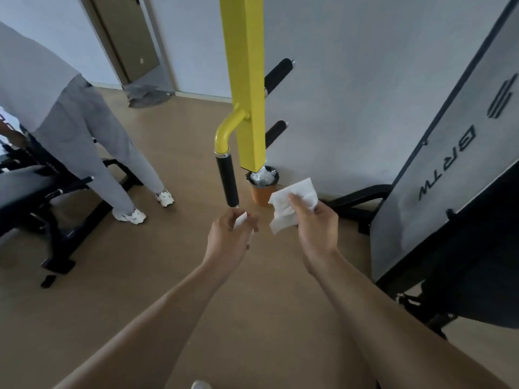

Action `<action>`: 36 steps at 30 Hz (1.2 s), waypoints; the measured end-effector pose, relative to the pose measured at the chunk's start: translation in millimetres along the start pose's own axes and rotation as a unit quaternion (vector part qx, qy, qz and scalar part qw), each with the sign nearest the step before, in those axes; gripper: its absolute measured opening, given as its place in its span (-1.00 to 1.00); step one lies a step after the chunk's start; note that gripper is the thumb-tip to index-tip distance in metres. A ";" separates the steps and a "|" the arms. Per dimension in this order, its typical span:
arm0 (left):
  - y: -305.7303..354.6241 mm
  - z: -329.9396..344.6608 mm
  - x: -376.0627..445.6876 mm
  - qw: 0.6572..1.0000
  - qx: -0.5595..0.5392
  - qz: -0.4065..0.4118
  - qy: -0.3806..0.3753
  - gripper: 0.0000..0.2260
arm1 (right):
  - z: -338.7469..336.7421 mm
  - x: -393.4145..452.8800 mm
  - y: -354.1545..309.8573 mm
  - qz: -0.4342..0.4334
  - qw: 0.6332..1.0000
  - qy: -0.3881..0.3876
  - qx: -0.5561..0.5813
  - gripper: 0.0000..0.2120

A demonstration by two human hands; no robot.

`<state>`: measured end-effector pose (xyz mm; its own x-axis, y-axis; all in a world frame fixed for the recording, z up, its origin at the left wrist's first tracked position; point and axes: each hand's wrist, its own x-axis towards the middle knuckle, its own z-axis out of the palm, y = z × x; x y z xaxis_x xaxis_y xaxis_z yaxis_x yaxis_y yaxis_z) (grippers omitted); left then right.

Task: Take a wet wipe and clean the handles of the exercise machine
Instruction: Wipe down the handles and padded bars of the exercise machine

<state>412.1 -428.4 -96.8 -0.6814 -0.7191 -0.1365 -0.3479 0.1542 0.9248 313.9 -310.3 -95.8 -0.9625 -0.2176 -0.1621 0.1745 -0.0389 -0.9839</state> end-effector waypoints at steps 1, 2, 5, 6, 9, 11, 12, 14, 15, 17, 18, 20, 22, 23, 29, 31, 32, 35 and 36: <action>-4.1 -14.2 13.9 1.000 0.003 0.003 -0.006 -0.75 | 20.6 0.9 1.9 -0.011 1.000 0.014 0.003 -0.64; -7.2 -28.2 28.0 1.000 0.003 0.006 -0.015 -0.72 | 40.4 0.9 2.0 -0.021 0.999 0.025 0.008 -0.62; -7.7 -62.7 70.0 0.998 -0.030 0.027 -0.039 -0.70 | 90.5 6.2 0.7 -0.035 0.996 0.076 0.036 -0.54; -5.4 -70.9 83.5 0.998 -0.041 0.036 -0.044 -0.72 | 103.6 9.3 -0.3 -0.032 0.994 0.099 0.045 -0.54; 9.9 -86.3 119.2 0.993 -0.053 0.078 -0.077 -0.83 | 137.0 14.4 -6.5 -0.053 0.989 0.128 0.044 -0.56; 20.8 -88.8 140.8 0.985 -0.037 0.121 -0.118 -0.87 | 156.1 13.7 -3.9 -0.083 0.991 0.103 0.006 -0.56; 24.4 -88.1 150.3 0.979 -0.035 0.140 -0.140 -0.87 | 163.5 10.4 -0.7 -0.104 0.991 0.085 -0.015 -0.57; 26.5 -85.1 165.5 0.966 -0.053 0.174 -0.184 -0.82 | 172.5 5.3 10.6 -0.166 0.984 0.054 -0.032 -0.61; 24.7 -83.4 172.3 0.960 -0.063 0.188 -0.200 -0.78 | 173.9 5.5 17.5 -0.194 0.979 0.056 -0.019 -0.61; 20.5 -83.4 184.3 0.948 -0.073 0.212 -0.225 -0.75 | 174.8 11.8 25.8 -0.206 0.975 0.083 0.024 -0.67; 20.2 -84.8 188.7 0.941 -0.078 0.227 -0.240 -0.76 | 175.1 16.7 27.9 -0.203 0.974 0.094 0.034 -0.69; 21.7 -86.5 201.2 0.918 -0.078 0.265 -0.285 -0.83 | 181.5 27.2 29.8 -0.195 0.973 0.121 -0.003 -0.69; 24.8 -86.2 213.2 0.898 -0.062 0.301 -0.314 -0.85 | 188.7 33.9 31.6 -0.196 0.968 0.147 -0.058 -0.53; 26.2 -85.7 219.2 0.891 -0.056 0.314 -0.323 -0.84 | 192.0 36.4 32.7 -0.196 0.966 0.154 -0.070 -0.49; 12.7 -80.1 252.0 0.848 -0.087 0.338 -0.400 -0.68 | 208.3 32.2 35.7 -0.163 0.949 0.236 -0.130 -0.59; 9.3 -80.0 256.6 0.843 -0.104 0.350 -0.394 -0.69 | 220.0 26.7 31.1 -0.167 0.936 0.279 -0.131 -0.68; 10.0 -81.2 258.0 0.842 -0.107 0.353 -0.393 -0.72 | 227.5 25.0 27.4 -0.172 0.927 0.308 -0.129 -0.72; 24.8 -87.2 264.1 0.827 -0.090 0.351 -0.430 -0.76 | 244.5 26.6 23.9 -0.190 0.886 0.396 -0.152 -0.72; 29.4 -87.9 267.6 0.820 -0.068 0.348 -0.449 -0.77 | 248.1 28.7 26.9 -0.185 0.877 0.409 -0.170 -0.69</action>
<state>276.1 -675.9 -74.8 -0.9050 0.3092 0.2922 0.3608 0.1942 0.9122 342.5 -559.5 -108.2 -0.7918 0.5263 0.3100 -0.1201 0.3635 -0.9238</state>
